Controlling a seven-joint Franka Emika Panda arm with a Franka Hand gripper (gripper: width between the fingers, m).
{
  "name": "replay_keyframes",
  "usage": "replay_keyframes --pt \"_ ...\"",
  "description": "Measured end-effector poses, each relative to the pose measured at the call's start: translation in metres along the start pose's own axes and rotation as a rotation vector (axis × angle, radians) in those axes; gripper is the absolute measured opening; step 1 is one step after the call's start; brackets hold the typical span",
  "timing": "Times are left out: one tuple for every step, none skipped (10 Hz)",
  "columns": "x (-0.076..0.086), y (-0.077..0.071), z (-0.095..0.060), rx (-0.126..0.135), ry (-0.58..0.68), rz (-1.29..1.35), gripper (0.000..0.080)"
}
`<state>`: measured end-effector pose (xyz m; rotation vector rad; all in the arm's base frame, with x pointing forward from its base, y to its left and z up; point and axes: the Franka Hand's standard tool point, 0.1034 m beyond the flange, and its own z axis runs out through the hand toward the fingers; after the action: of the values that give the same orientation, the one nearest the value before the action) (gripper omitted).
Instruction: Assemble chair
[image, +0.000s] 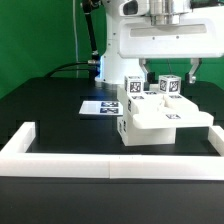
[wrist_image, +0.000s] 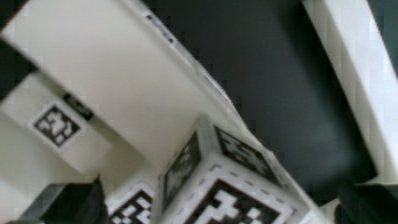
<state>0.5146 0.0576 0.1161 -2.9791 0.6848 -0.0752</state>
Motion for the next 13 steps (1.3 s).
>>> replay_keyframes --pt "-0.0001 -0.0002 0.0 0.0 0.0 -0.057 0.0649" --pt "0.0 0.0 0.0 -0.001 0.0 -0.127 0.0649" --pt "0.0001 0.0001 0.0 -0.001 0.0 -0.207 0.0649" --pt "0.0005 0.0008 0.0 -0.001 0.0 -0.281 0.0649" --pt "0.0007 0.0012 0.0 -0.004 0.001 -0.348 0.0649" --pt "0.0006 0.0016 0.0002 -0.009 0.002 -0.43 0.0649" --pt "0.0006 0.0015 0.0002 -0.01 0.003 -0.483 0.0649" --pt "0.0006 0.0015 0.0002 -0.01 0.003 -0.483 0.0649" --pt "0.0006 0.0016 0.0002 -0.01 0.003 -0.482 0.0599" --pt "0.0006 0.0016 0.0002 -0.009 0.003 -0.469 0.0599" --pt "0.0006 0.0015 0.0002 -0.009 0.003 -0.45 0.0423" --pt "0.0007 0.0016 0.0002 -0.009 0.003 -0.452 0.0423" --pt "0.0007 0.0014 0.0001 -0.008 0.003 -0.422 0.0285"
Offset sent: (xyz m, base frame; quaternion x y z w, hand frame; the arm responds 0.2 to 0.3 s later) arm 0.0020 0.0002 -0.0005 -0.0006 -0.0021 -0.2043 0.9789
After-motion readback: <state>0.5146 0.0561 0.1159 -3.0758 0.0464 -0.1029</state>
